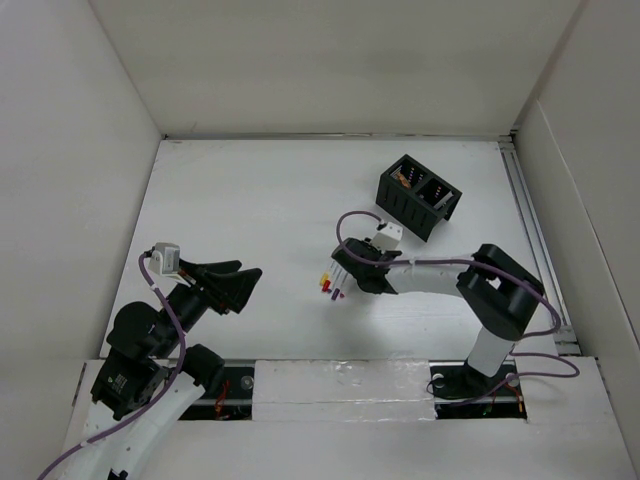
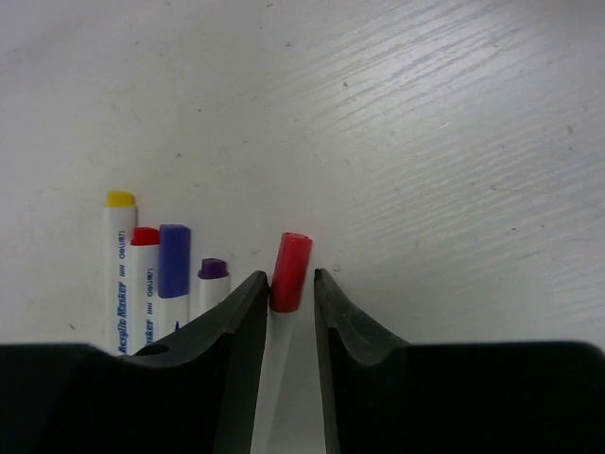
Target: Organize the desk
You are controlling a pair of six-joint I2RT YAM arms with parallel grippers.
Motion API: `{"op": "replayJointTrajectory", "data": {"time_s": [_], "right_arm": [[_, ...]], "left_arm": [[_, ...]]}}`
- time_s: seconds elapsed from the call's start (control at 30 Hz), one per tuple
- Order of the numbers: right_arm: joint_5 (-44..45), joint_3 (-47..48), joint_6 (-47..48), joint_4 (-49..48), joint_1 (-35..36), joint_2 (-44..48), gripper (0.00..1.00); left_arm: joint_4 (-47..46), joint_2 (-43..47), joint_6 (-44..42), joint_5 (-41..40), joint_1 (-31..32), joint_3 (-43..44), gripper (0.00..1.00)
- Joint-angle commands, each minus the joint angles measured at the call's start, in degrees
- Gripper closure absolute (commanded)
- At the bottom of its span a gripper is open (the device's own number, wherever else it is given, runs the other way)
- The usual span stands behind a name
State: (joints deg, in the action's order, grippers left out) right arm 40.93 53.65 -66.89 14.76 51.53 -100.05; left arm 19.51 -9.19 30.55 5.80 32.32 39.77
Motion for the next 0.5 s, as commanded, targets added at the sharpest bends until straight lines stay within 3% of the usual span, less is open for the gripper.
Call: {"op": "replayJointTrajectory", "data": {"time_s": [0.0,0.13,0.47], "right_arm": [[-0.41,-1.10,0.79,6.31,-0.90,0.74,0.66],[-1.45,2.41,2.73,9.58,-1.52,-1.90,0.59],[-7.61,4.36,6.87,8.44,-1.43,-5.95,0.63]], "left_arm": [[-2.46,0.31,-0.40,0.53,0.29,-0.31,0.34],[-2.54,0.05,-0.40,0.53,0.29,-0.31,0.34],[-2.37,-0.12,-0.40,0.44,0.29,-0.39,0.34]]}}
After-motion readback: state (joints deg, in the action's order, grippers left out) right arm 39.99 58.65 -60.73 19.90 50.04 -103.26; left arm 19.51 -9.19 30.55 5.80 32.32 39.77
